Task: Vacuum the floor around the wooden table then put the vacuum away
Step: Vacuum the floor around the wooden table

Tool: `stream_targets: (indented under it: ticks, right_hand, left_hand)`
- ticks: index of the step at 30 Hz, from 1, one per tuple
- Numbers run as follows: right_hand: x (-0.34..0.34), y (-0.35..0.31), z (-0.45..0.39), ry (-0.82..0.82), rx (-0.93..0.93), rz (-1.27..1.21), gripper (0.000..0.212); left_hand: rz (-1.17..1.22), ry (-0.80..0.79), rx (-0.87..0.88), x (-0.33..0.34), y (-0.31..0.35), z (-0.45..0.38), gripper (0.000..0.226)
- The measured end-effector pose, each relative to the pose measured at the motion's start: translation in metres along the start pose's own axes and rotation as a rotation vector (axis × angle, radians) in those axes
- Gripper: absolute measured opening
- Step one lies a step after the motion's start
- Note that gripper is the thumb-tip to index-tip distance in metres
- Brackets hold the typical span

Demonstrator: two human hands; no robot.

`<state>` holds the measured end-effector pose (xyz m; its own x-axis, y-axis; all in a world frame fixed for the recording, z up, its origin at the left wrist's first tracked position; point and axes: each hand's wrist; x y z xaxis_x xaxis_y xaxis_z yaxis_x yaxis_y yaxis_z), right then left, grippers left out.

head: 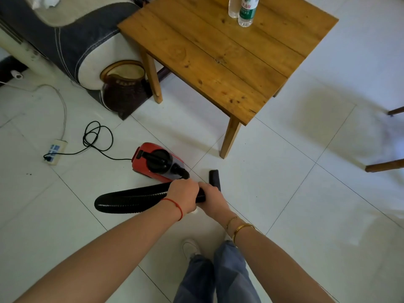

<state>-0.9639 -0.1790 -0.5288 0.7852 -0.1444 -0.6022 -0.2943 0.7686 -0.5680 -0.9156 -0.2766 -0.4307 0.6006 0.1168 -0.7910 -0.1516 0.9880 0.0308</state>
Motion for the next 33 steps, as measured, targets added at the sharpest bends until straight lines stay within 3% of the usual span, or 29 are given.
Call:
stream_targets:
  ticks: [14, 19, 33]
  right_hand:
    - [-0.031, -0.015, -0.037, 0.091, 0.104, -0.155, 0.012]
    - [-0.049, -0.028, -0.054, 0.101, 0.194, -0.223, 0.004]
    - [-0.040, -0.087, -0.082, 0.209, 0.304, -0.396, 0.013]
  left_hand:
    - [-0.228, 0.050, 0.145, -0.045, -0.037, -0.034, 0.023]
    - [-0.226, 0.138, 0.194, -0.070, -0.065, -0.047, 0.022]
    - [-0.154, 0.208, 0.376, -0.096, -0.182, -0.047, 0.023]
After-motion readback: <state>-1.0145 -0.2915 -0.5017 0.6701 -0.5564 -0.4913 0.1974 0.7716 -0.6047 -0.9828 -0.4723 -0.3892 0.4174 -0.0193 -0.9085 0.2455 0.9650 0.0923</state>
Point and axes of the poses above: each hand's wrist, its own z-axis away from the middle knuckle, its own x-axis out of the palm, y = z × x, and after that the axes turned 9 degrees about x, right-handed
